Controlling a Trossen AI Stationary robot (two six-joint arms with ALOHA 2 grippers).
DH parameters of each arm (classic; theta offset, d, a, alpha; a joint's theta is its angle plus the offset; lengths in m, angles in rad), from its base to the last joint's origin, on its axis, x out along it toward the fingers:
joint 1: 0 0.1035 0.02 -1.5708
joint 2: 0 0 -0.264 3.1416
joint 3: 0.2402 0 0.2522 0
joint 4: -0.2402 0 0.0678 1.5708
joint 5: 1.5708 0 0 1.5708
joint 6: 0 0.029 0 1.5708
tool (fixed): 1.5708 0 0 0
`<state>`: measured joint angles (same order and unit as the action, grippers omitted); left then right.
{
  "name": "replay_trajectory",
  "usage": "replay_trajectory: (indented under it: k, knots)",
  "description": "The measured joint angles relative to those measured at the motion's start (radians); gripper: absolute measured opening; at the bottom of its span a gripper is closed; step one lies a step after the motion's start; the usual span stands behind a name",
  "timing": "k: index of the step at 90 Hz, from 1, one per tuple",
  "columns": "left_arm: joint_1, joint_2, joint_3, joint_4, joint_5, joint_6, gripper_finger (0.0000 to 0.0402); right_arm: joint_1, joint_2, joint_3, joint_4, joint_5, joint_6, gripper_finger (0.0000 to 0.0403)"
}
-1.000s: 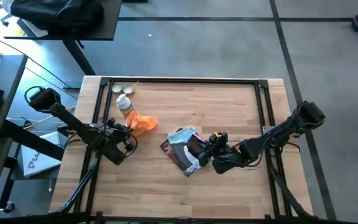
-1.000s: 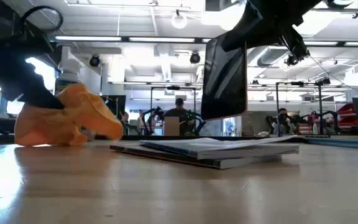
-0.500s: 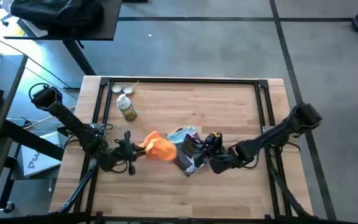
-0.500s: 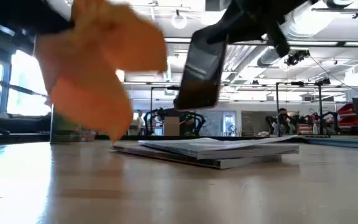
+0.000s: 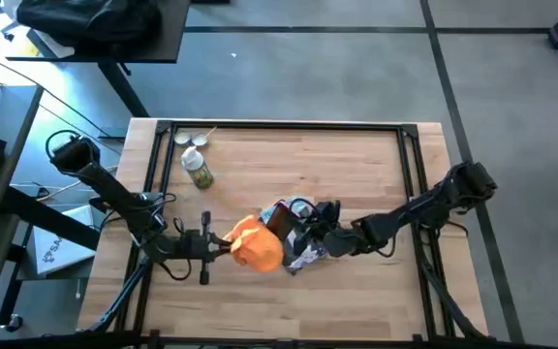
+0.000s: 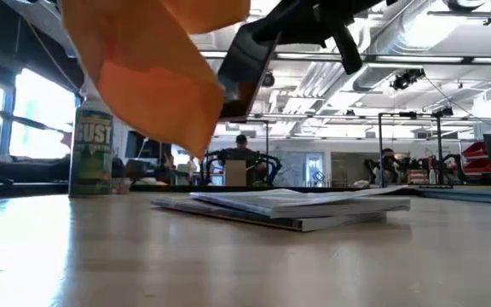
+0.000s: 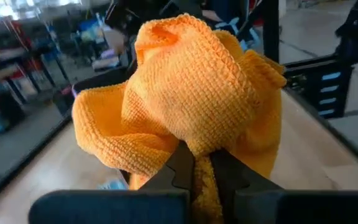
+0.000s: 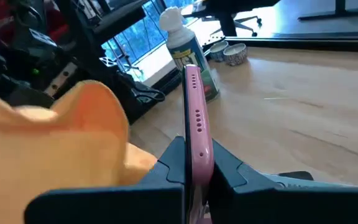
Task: Apply microfiber cloth
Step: Wipe the front and back of the cellphone using the orange microfiber cloth
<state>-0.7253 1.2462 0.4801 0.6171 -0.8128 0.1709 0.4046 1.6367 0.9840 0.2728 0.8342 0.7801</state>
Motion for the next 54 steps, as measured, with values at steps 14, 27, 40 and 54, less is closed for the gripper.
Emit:
replay_trajectory:
  k: [14,27,40,54]
  knots:
    - [0.046,0.106,0.001,0.162,0.027,0.239,0.0,0.0,0.0,0.0,0.031,-0.064,-0.016,0.0]
    - [0.081,0.173,0.039,0.196,0.053,0.375,0.0,-0.006,0.0,0.0,0.039,-0.135,-0.03,0.0]
    - [0.111,0.238,0.097,0.188,0.124,0.534,0.0,-0.031,0.0,0.0,0.04,-0.268,-0.03,0.0]
    - [0.129,0.296,0.142,0.161,0.115,0.788,0.0,-0.053,0.0,0.0,0.04,-0.428,-0.029,0.0]
